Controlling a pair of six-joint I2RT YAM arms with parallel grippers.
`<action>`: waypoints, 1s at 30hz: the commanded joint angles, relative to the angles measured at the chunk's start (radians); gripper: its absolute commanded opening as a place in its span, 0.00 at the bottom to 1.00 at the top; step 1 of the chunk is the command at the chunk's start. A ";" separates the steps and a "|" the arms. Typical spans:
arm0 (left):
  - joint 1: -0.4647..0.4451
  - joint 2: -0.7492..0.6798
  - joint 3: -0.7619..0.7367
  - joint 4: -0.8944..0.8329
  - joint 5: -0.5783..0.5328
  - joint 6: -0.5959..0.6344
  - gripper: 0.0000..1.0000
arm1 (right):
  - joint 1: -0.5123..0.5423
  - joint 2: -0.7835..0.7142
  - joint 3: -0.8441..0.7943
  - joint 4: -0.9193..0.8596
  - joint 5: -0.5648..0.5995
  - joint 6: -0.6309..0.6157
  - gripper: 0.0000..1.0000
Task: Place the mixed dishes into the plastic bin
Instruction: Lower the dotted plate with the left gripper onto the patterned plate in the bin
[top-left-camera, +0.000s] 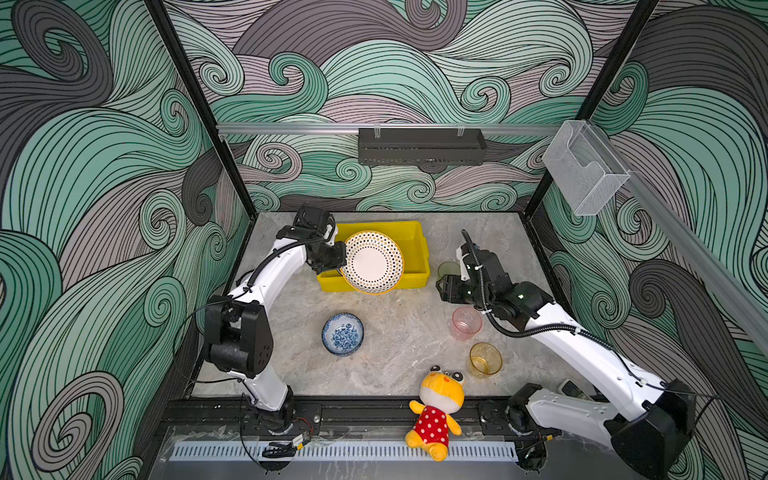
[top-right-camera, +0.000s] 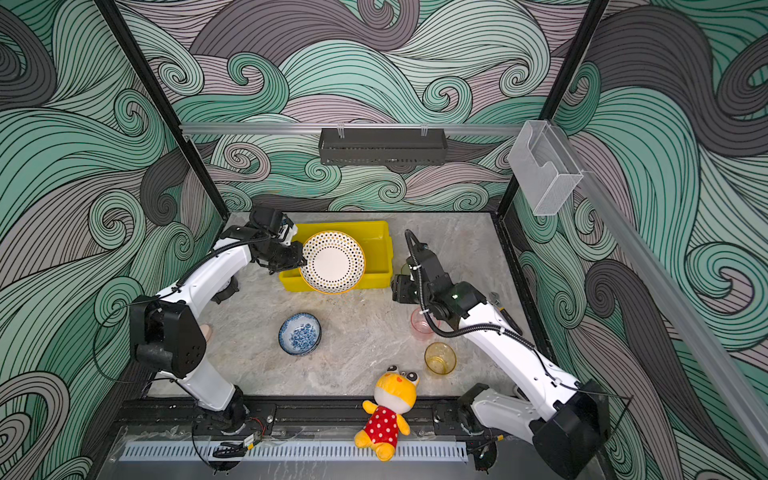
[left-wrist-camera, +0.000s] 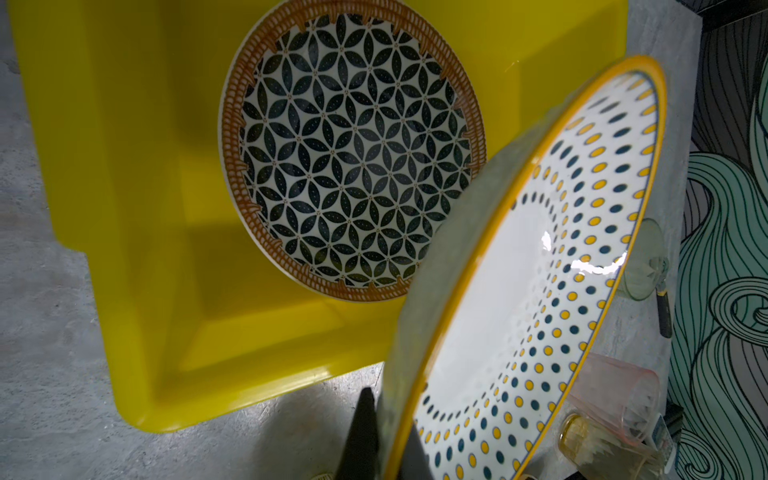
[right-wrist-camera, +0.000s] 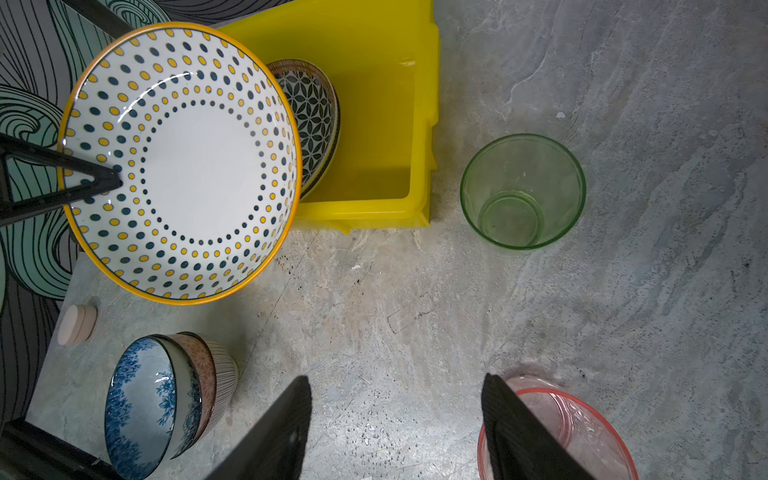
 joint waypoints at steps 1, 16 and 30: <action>0.024 -0.002 0.091 0.100 0.048 -0.029 0.00 | 0.004 0.014 0.034 0.008 0.013 -0.014 0.66; 0.117 0.105 0.121 0.166 0.091 -0.117 0.00 | 0.003 0.105 0.091 0.006 -0.008 -0.029 0.67; 0.129 0.215 0.168 0.176 0.112 -0.136 0.00 | 0.004 0.184 0.139 0.002 -0.038 -0.045 0.67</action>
